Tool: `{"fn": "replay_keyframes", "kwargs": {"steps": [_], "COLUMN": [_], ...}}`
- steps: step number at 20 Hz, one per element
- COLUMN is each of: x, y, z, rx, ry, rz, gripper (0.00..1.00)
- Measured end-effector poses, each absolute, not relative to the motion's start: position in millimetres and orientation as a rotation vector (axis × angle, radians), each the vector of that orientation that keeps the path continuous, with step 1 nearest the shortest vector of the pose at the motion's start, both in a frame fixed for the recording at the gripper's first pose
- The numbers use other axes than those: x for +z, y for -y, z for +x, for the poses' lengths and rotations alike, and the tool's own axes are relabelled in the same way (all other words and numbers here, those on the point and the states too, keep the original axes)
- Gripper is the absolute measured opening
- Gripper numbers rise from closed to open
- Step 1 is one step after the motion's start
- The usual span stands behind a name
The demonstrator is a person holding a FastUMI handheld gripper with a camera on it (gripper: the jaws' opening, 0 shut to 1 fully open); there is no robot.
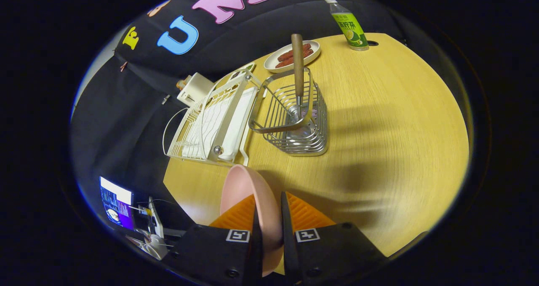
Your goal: Take the plate from the dish rack, then take the spoon from the basket and place it into the plate.
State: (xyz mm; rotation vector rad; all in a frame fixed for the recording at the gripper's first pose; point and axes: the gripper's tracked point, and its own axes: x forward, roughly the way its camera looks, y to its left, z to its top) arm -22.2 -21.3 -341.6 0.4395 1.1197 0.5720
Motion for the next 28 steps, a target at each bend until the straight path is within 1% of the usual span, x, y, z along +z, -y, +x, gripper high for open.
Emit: {"fn": "replay_keyframes", "kwargs": {"steps": [3, 5, 10, 11, 12, 13, 20, 24, 28], "x": [-352, -360, -349, -345, -341, -331, -257, -244, -258], "y": [30, 38, 45, 47, 48, 52, 62, 56, 55], "z": [-20, -20, -5, 0, 6, 12, 82, 121, 160], "rx": [0.565, 0.551, 0.528, 0.527, 0.523, 0.512, 0.432, 0.408, 0.329], "ry": [-1.104, -1.09, -1.036, -1.009, -0.977, -0.935, -0.575, -0.508, -0.533], "rz": [0.368, 0.311, 0.316, 0.305, 0.288, 0.267, 0.135, 0.073, 0.075], "gripper": [0.26, 0.29, 0.82, 0.85, 0.95, 0.98, 0.99, 0.99, 0.99]}}
